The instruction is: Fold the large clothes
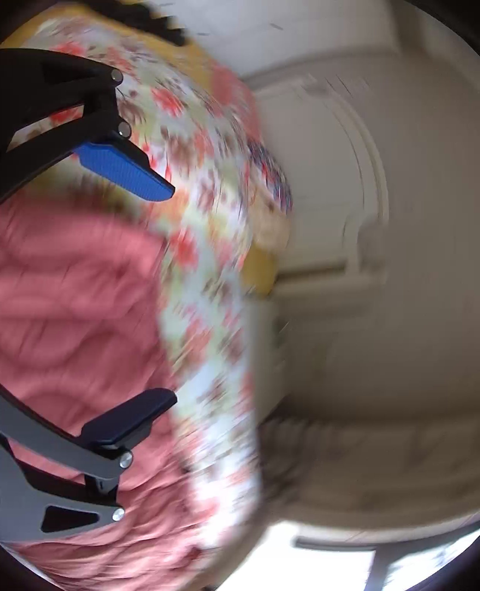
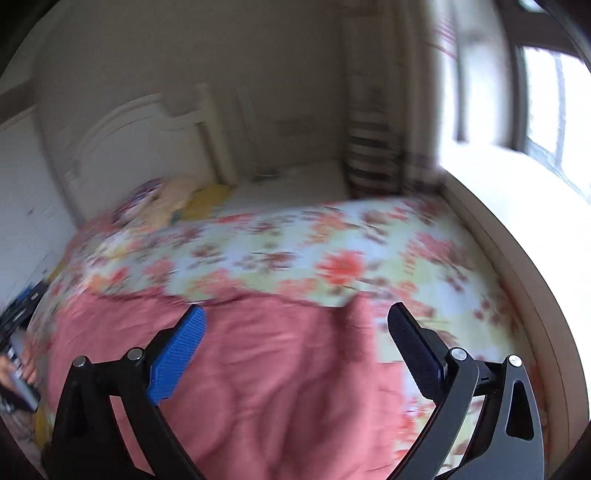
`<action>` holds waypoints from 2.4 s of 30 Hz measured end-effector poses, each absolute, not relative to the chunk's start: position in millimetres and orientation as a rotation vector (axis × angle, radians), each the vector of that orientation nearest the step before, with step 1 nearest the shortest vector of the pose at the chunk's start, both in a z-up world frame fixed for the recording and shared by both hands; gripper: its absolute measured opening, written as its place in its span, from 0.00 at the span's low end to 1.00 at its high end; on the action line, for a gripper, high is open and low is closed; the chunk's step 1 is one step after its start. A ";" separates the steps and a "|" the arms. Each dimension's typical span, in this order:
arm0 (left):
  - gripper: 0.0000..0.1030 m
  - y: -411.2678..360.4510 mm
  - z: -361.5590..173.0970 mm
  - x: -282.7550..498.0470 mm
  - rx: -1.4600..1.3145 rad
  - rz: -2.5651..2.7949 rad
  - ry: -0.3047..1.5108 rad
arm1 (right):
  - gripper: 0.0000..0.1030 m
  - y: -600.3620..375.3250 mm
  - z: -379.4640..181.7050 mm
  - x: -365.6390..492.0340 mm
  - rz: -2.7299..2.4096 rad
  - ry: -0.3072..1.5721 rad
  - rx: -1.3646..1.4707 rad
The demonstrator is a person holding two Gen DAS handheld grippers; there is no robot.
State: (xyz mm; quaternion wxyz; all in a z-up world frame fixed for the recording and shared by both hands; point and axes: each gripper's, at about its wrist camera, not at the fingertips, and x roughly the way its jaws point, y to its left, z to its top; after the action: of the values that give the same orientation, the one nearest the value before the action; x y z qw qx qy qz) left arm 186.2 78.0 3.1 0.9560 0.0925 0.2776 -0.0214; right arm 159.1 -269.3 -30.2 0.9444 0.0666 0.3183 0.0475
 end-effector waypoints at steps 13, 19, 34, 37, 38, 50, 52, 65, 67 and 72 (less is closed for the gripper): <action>0.98 45.1 -99.5 228.8 0.214 -0.152 0.808 | 0.95 -114.7 -140.3 190.9 0.304 0.838 -0.210; 0.98 46.5 -102.5 225.1 0.200 -0.154 0.801 | 0.96 -119.7 -145.9 194.5 0.340 0.862 -0.159; 0.98 47.7 -101.9 229.4 0.188 -0.157 0.809 | 0.95 -117.2 -99.6 163.5 0.167 0.771 -0.231; 0.98 48.6 -101.3 228.8 0.185 -0.157 0.806 | 0.95 -135.1 -71.8 122.3 0.138 0.641 -0.268; 0.98 48.5 -101.4 228.7 0.186 -0.156 0.807 | 0.95 -145.0 -74.0 117.8 0.116 0.643 -0.263; 0.98 50.1 -102.3 228.8 0.180 -0.161 0.807 | 0.96 -227.6 -145.0 139.5 0.133 0.823 -0.029; 0.98 49.2 -102.5 228.8 0.182 -0.157 0.804 | 0.96 -230.7 -146.3 139.2 0.137 0.824 -0.009; 0.98 49.6 -101.4 228.7 0.169 -0.164 0.809 | 0.95 -219.6 -75.5 202.8 0.067 0.757 -0.024; 0.98 49.4 -101.2 228.3 0.167 -0.167 0.807 | 0.95 -230.3 -103.6 229.9 0.024 0.857 0.028; 0.98 46.2 -93.6 232.7 0.205 -0.156 0.856 | 0.96 -253.1 -141.3 248.1 0.019 0.941 0.143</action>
State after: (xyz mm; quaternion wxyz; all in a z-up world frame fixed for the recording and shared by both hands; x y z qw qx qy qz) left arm 232.7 46.2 -93.6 0.9017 0.0993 0.4140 -0.0754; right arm 248.1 -253.1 -141.3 0.8888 0.0687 0.4530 0.0090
